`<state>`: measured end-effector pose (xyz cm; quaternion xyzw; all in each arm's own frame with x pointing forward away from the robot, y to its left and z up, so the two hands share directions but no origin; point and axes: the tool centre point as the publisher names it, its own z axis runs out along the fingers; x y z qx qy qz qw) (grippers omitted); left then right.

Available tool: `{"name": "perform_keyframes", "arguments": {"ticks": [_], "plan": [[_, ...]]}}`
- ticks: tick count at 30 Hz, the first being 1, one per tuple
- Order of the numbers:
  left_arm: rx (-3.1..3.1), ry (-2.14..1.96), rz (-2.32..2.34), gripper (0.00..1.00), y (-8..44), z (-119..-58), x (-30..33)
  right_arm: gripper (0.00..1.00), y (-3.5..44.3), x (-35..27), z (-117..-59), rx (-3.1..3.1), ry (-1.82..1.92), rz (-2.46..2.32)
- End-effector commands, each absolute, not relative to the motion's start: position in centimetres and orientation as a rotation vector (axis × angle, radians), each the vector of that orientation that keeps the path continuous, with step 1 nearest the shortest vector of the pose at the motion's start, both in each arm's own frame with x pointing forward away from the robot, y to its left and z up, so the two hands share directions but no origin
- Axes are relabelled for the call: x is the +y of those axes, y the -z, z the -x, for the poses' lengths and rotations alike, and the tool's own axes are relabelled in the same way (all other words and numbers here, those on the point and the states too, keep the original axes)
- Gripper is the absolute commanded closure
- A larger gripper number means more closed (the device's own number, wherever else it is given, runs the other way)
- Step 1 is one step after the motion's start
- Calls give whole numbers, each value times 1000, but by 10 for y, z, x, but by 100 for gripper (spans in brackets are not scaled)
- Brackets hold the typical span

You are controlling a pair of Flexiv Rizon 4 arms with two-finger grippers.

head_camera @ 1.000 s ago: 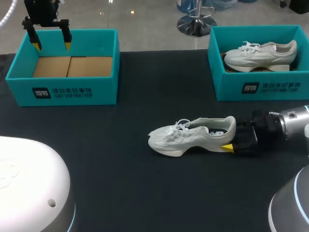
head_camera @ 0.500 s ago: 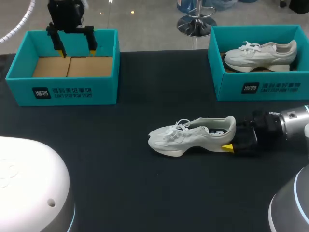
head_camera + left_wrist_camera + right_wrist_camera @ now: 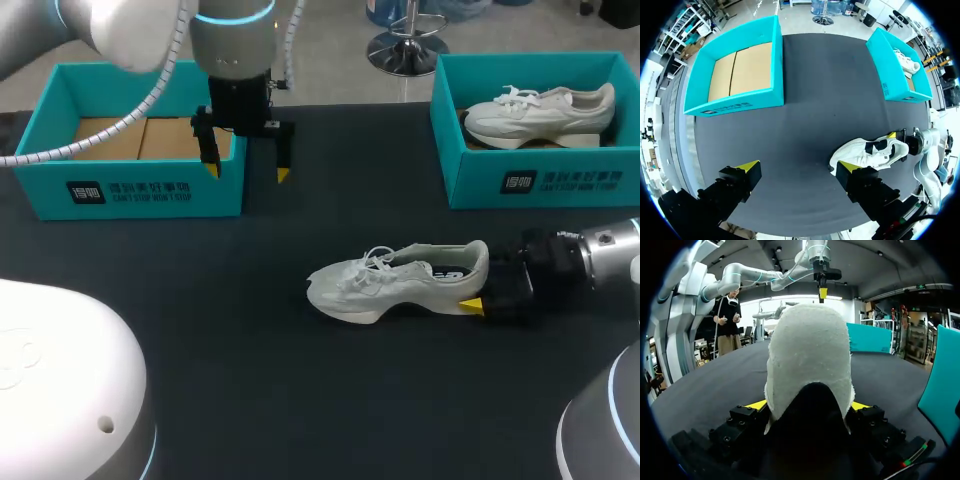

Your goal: Take the shoe out of the shoebox, open the shoe tongue, remove and reinsert the insole, then place the shoe into the shoebox

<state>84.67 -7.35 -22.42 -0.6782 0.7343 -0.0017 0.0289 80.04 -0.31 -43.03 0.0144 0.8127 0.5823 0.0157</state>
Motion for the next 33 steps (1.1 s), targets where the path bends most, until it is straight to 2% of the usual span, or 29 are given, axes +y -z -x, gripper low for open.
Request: {"name": "perform_keyframes", "arguments": {"ticks": [1, 17, 33], "plan": [[2209, 60, 2022, 0, 227, -835, -83, 100, 434, -2, -800, 2532, -1806, -46], [2209, 60, 2022, 0, 227, -835, -83, 100, 434, -2, -800, 2532, -1806, -46], [2247, -42, 2005, 0, 265, -768, -216, 100, 434, -2, -800, 2532, -1806, -46]]}}
